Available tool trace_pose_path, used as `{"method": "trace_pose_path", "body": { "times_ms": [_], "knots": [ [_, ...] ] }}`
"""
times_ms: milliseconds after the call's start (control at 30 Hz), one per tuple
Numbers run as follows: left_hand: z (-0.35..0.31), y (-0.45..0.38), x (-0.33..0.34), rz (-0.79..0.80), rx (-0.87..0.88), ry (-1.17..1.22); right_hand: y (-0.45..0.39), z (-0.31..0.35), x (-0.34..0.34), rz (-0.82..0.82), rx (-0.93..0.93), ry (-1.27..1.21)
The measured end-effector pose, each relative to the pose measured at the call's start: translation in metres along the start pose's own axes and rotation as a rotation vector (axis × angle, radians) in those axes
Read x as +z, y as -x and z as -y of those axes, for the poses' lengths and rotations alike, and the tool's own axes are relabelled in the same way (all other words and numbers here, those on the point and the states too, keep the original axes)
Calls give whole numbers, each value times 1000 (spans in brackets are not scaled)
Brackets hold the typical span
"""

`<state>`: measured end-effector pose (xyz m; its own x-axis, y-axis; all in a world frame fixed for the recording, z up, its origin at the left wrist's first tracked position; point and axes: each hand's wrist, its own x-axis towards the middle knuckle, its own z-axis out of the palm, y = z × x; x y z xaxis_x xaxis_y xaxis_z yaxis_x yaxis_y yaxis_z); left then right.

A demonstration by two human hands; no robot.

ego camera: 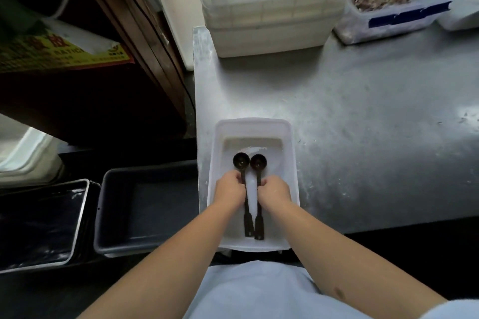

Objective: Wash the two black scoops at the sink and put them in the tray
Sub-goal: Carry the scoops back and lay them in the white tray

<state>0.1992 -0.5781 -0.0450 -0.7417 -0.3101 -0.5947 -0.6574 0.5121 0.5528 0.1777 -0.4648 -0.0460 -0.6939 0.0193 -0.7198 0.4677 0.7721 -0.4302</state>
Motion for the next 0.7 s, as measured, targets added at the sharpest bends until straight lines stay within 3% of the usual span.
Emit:
{"method": "trace_pose_path", "body": {
  "times_ms": [500,567,700],
  "knots": [
    [-12,20,-13,46,50,-132,24,9,-4,-91,-47,222],
    [-16,27,-18,63,135,-164,32,10,-8,-105,-108,299],
    [-9,46,-43,-24,561,-259,56,10,-21,-254,-399,619]
  ]
}}
